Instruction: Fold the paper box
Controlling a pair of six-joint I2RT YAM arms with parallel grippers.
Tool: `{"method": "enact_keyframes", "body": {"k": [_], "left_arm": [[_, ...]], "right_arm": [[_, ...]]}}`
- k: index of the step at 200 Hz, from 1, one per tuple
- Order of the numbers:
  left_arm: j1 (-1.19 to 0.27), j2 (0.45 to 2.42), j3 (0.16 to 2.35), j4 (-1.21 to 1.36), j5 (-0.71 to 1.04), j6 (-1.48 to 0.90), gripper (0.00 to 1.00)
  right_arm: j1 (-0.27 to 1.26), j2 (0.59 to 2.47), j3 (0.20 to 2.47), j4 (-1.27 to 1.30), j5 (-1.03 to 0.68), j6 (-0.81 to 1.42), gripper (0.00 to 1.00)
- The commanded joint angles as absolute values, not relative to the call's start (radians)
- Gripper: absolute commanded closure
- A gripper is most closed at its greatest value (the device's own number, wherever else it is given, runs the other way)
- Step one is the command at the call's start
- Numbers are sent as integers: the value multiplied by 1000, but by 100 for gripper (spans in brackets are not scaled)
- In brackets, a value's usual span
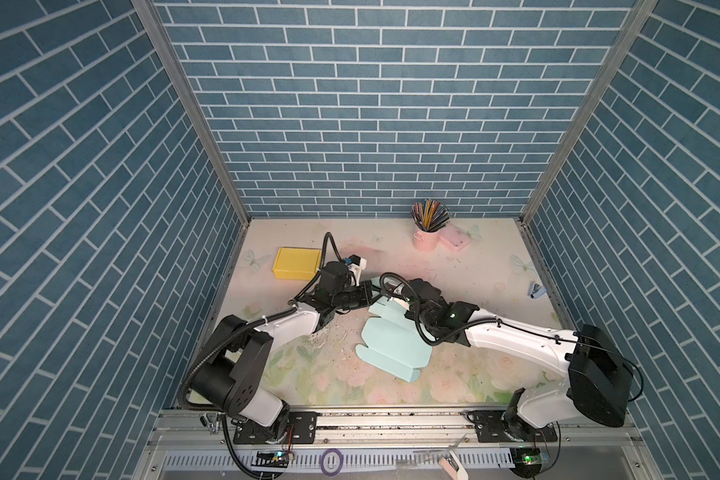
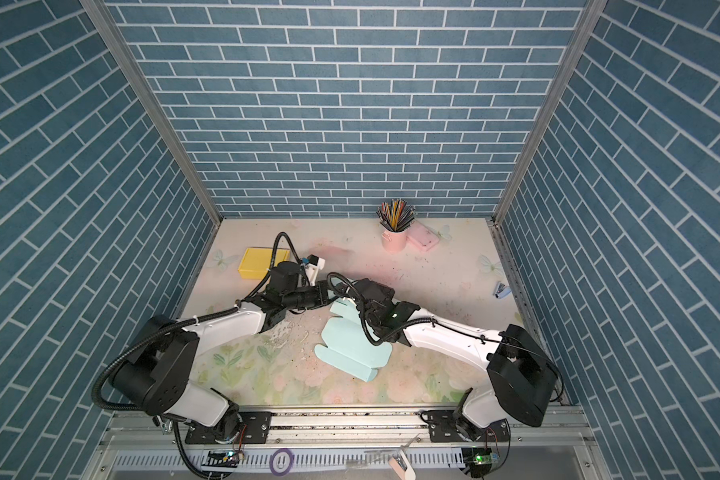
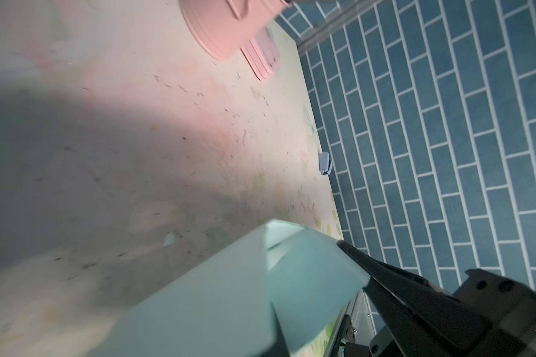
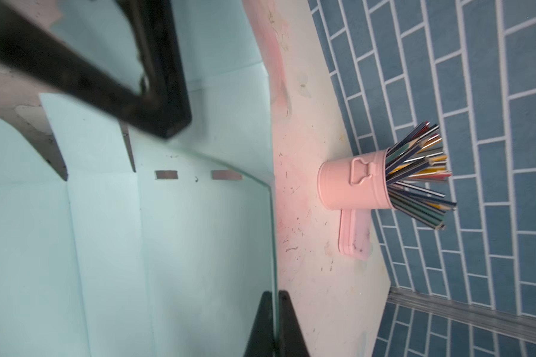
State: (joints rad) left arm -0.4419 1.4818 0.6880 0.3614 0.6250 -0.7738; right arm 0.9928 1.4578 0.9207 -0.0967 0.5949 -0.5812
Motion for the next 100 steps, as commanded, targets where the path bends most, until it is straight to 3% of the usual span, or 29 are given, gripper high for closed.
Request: {"method": "enact_keyframes", "body": {"k": [1,52,100], "left_arm": [[-383,1423,589,376,657,-756,98],[-360,1422,402,551,559,-787,98],[-385,1575,433,765,488,-837,95]], "right_arm": [[1011,1464,908,28,731,-716,100],[1043,1509,923,72,754,-753,100],[1079,1532,924,78,781,-755,100]]}}
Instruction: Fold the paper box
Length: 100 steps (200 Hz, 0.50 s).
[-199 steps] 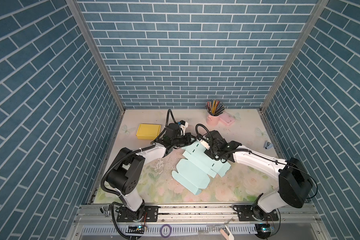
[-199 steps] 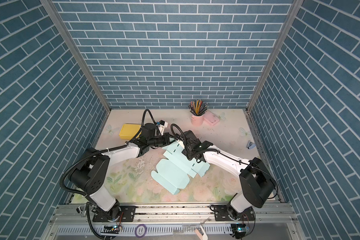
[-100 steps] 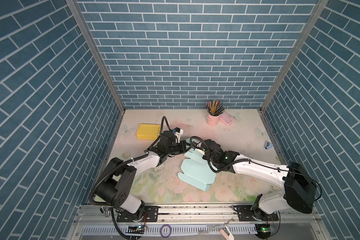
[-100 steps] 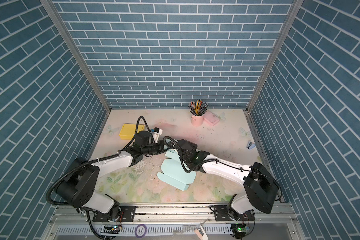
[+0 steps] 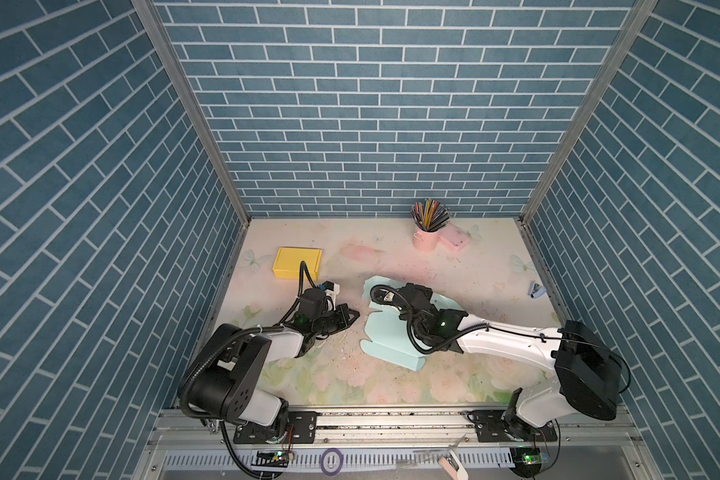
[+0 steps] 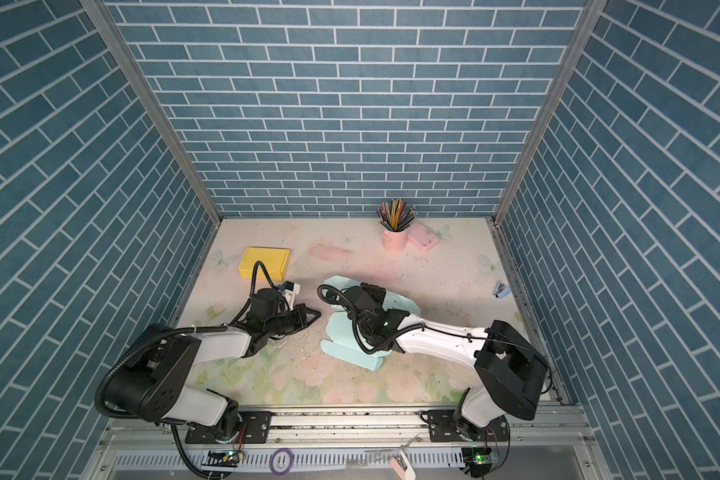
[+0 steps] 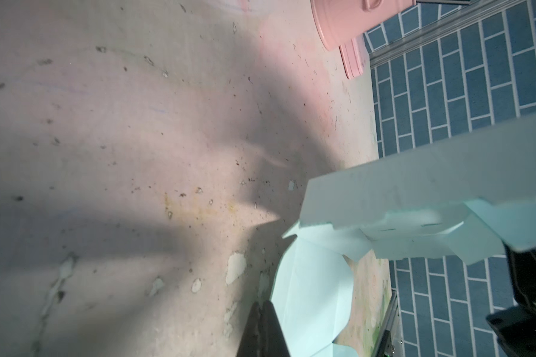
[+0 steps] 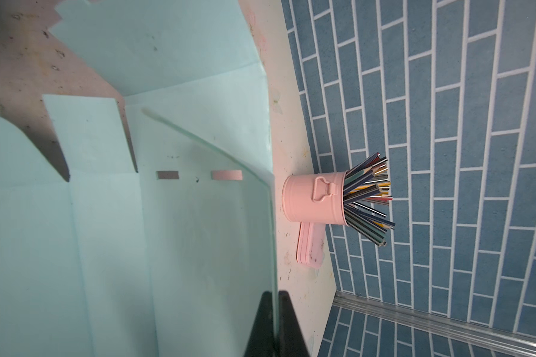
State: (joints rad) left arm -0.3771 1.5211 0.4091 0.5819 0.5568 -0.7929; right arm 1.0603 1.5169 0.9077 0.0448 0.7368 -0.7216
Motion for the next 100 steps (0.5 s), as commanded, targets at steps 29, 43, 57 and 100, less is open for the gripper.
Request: {"method": "enact_keyframes", "body": {"k": [29,43,57,100], "left_arm": [[-390,1748,437,1021,451,-951,94],[-403,1837,437,1170,464,-1021,95],[-431,1888,422,1261,442,-1059,95],[-538,1911,416,1299,395,-1082,95]], "right_arm": [[1090,1551,931,78,783,-752,100],[1091,1556,932,80,783,-748,100],[1092,1556,931,80,782,-738,100],[1091,1551,916,80,781,-726,100]]}}
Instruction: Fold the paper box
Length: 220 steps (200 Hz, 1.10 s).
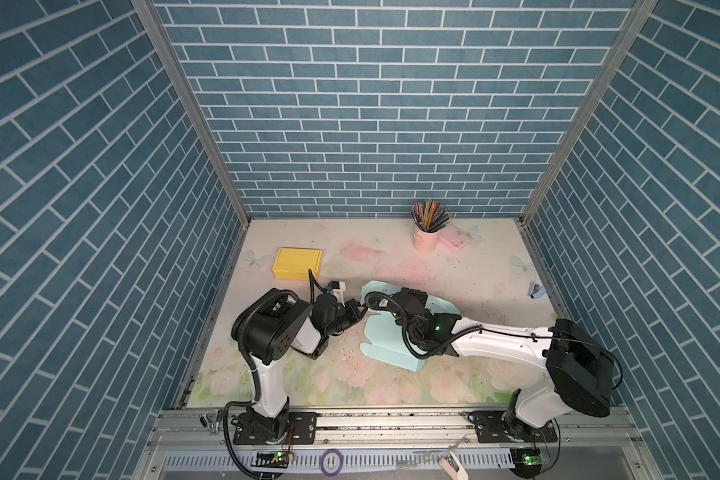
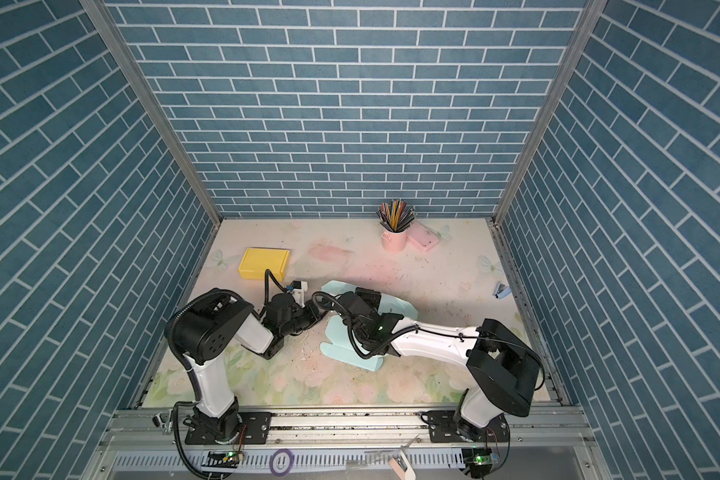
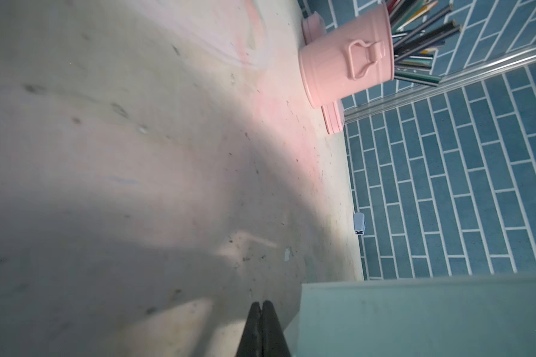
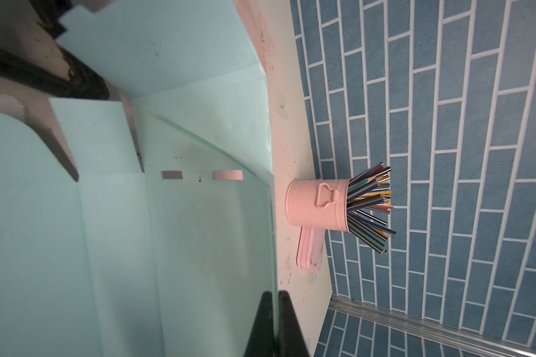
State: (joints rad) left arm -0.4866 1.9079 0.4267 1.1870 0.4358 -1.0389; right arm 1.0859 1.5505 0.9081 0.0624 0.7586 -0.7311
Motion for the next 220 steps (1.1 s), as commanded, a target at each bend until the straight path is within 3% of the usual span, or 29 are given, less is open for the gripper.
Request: {"method": "enact_keyframes", "body": {"k": [1,80,141,168,220], "left_arm": [[-540,1910,416,1299,395,-1083,95],[-583,1859,327,1374,381,-1137,93],[-355,1764,163,1377,529,-1113,86],[-308,1752,198,1336,559,-1066,84],[-304,1801,409,1140,670,-920,79]], "right_arm": [[1091,1550,916,80,781,-726,100],[1092,1558,889,120,782,-775,100],[1114,1537,766,308,820,-1036,100],[1129,1539,730,427,817,-1101,100],[1138,1549,714,388,767,-1139,100]]}}
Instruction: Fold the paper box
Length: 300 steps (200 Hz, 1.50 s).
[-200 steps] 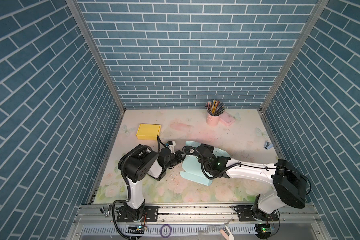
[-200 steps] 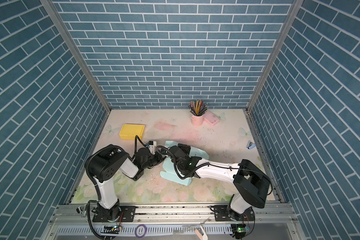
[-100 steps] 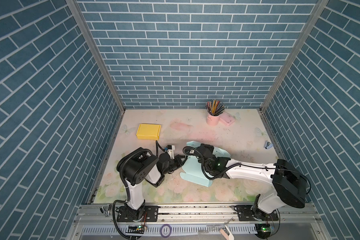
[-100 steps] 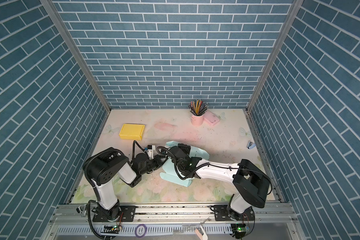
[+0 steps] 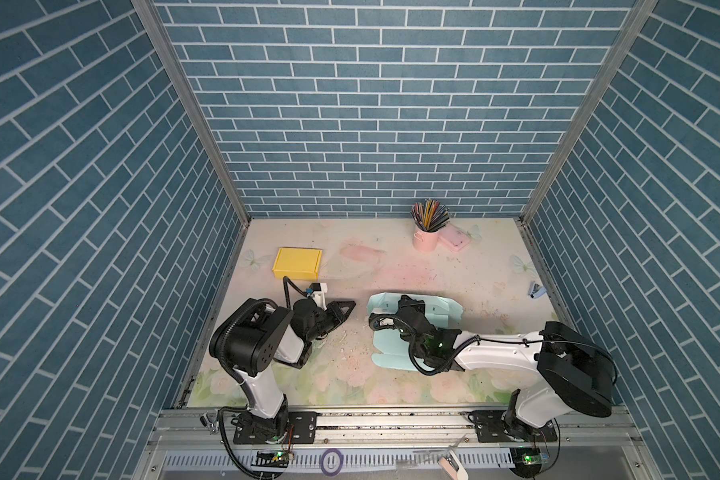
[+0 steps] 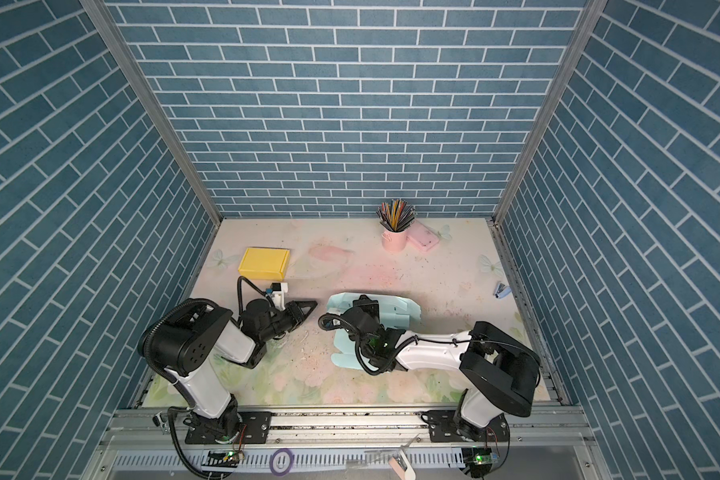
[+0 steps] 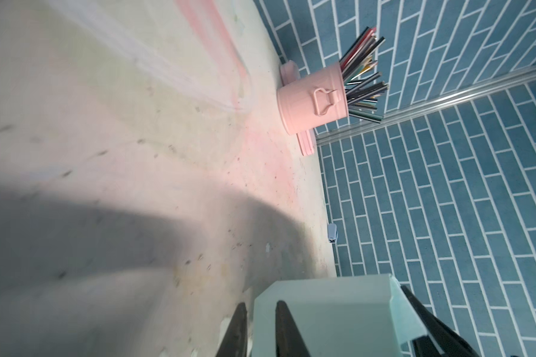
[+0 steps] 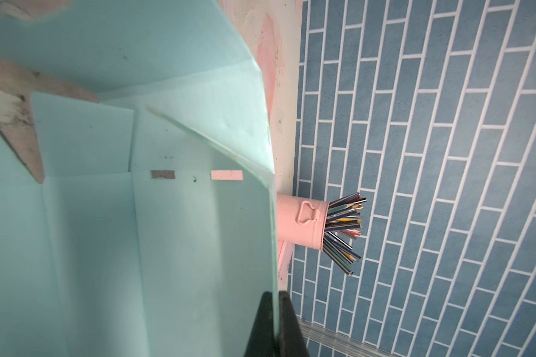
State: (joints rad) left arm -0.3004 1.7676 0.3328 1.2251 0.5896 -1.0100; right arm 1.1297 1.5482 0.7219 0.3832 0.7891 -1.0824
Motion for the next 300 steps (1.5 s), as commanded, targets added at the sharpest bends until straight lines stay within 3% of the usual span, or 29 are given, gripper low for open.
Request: {"method": "enact_keyframes", "body": {"k": [1,54,132,198,225,264,300], "left_arm": [[-305,1803,412,1140,672,-918,79],[-412,1893,500,1110,721,-933,77],[-498,1804,398,1098,704,-841,76],[-506,1869,293,1404,722,-822,74],[-523,1860,281,1405,719,-757,74],[-537,1752,228,1393,663,-689,61],[-547,1796,238,1405,659,-674,53]], "right_arm": [[1139,1550,714,387,766,-1138,100],[1135,1546,690,398,719,-1095,100],[1135,1561,661,443,710,-1099,100],[1136,1541,649,456,708,-1098,100],[1141,1531,649,447,712,-1098,100],[1150,1526,651,442,719,-1098,100],[1156,1526,648,444,709,-1089,100]]}}
